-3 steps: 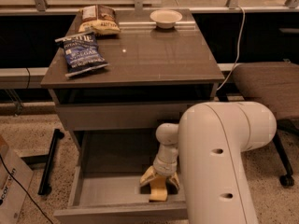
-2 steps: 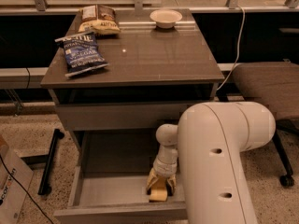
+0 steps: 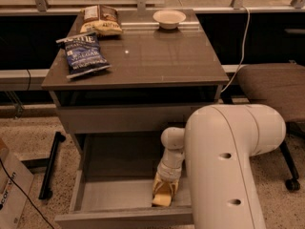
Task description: Pick sponge from middle drawer and place on counter
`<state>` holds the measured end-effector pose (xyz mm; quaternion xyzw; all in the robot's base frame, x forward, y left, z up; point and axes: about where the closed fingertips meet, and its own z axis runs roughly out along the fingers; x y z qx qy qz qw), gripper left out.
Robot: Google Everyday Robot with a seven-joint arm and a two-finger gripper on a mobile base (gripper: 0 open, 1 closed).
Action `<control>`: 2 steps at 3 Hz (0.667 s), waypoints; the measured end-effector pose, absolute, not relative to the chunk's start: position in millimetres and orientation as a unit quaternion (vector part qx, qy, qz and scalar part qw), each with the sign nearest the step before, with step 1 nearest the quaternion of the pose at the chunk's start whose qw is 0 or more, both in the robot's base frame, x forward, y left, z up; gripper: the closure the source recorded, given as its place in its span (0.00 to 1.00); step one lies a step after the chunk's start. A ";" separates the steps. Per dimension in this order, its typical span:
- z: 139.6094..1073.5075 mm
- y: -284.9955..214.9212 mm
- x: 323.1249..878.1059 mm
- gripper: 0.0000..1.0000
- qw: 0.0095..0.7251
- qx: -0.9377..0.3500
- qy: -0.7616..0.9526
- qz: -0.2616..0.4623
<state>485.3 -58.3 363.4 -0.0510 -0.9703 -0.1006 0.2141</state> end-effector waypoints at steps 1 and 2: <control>398.8 -74.1 486.1 1.00 0.167 -0.047 -0.971 -0.162; 444.2 -103.1 487.5 1.00 0.102 -0.025 -0.969 -0.222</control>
Offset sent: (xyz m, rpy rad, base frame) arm 0.0049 -0.0885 0.1451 0.3819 -0.4136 -0.0250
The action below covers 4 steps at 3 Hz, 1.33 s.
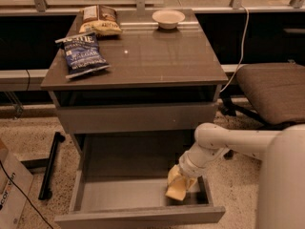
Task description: Pick sponge from middle drawer and place on counter
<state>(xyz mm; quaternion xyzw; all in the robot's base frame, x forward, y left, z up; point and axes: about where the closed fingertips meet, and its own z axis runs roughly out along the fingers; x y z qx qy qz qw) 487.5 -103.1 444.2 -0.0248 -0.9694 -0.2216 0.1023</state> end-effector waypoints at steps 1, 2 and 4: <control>515.2 -147.0 496.8 1.00 0.026 0.020 -0.968 -0.250; 637.2 -195.5 522.4 1.00 -0.078 0.121 -0.963 -0.227; 823.3 -224.6 565.4 1.00 -0.235 0.254 -0.930 -0.127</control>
Offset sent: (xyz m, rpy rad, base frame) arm 0.0543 -0.1352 0.3000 0.0095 -0.6141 0.3130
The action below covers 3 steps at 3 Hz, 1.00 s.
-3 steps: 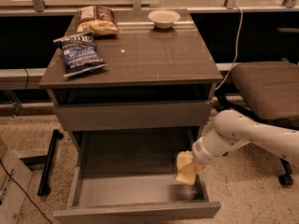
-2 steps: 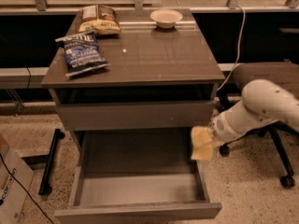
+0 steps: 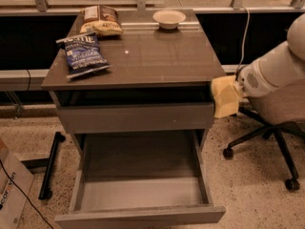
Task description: Pick sponge from middle drawer and place on counter
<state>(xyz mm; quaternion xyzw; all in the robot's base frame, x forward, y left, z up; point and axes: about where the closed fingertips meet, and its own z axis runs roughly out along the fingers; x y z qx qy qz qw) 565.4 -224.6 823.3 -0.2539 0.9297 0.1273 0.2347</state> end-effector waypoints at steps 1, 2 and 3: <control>831.4 -224.7 567.6 1.00 0.242 -0.257 0.927 0.124; 843.7 -216.4 564.2 1.00 0.259 -0.271 0.920 0.111; 890.3 -180.8 565.5 1.00 0.307 -0.327 0.890 0.082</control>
Offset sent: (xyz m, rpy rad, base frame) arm -0.0071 0.0194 0.0442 -0.0593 -0.1395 0.0494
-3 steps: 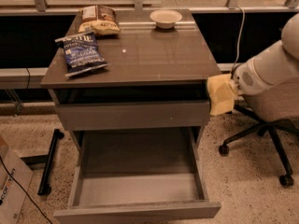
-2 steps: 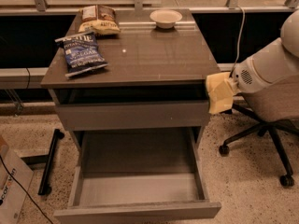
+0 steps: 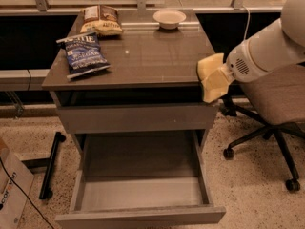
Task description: Pick sponge from middle drawer and place on counter
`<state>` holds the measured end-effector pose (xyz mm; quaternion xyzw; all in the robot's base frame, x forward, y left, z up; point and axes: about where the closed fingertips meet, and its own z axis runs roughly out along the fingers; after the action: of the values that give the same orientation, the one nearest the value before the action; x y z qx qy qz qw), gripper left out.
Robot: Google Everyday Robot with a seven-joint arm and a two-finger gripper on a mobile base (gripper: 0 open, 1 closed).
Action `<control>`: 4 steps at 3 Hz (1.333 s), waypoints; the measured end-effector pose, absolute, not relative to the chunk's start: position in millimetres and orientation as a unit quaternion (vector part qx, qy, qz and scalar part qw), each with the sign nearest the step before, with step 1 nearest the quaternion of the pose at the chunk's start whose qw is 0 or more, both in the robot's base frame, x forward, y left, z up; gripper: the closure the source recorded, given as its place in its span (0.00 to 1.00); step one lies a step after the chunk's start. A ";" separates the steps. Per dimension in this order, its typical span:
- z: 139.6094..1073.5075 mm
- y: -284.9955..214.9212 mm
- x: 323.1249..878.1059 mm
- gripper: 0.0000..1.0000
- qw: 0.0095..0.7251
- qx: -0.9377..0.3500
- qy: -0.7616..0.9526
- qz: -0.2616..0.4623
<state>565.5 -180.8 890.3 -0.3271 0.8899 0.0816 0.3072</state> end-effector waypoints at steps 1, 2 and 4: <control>923.3 -132.2 577.2 1.00 0.349 -0.375 0.856 0.070; 939.2 -91.0 602.4 0.86 0.371 -0.403 0.834 0.064; 943.4 -40.2 691.1 0.39 0.371 -0.404 0.834 0.052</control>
Offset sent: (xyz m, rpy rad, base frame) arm 0.0808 0.1533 0.0654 -0.0425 -0.2459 0.2301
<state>691.1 -40.2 943.4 -0.4040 0.8344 0.0516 0.3714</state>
